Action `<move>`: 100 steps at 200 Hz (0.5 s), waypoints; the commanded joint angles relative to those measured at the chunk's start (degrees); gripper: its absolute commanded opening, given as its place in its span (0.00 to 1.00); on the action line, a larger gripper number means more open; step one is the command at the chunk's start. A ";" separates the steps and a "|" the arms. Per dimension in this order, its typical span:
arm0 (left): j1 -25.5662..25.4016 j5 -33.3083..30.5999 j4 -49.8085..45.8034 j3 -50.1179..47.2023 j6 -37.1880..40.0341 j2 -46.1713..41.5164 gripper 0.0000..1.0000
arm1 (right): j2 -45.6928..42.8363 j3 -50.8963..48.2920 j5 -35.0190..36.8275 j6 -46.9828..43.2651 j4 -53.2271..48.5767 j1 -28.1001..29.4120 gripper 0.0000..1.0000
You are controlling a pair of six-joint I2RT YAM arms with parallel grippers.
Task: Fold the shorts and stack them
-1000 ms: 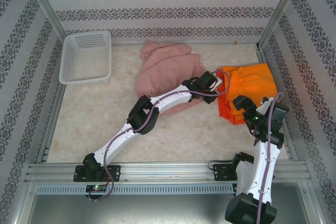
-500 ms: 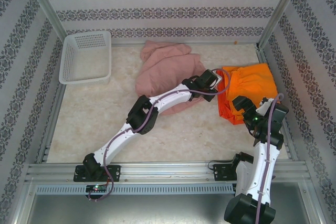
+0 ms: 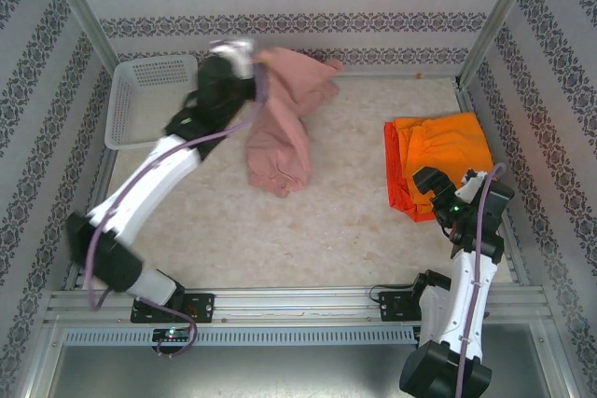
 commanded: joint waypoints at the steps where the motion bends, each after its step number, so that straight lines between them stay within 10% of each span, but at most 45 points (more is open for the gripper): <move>1: 7.07 -5.19 7.56 -17.74 -6.80 -9.69 0.00 | 0.85 -0.75 -0.98 -0.12 2.48 1.82 0.98; 51: 22.35 -9.09 3.71 -41.68 -11.50 -27.75 0.00 | 4.37 0.10 4.96 0.17 4.00 13.31 0.98; 100: 26.27 -7.90 3.49 -45.80 -13.04 -33.51 0.00 | 7.62 -0.15 12.16 7.35 8.16 28.23 0.95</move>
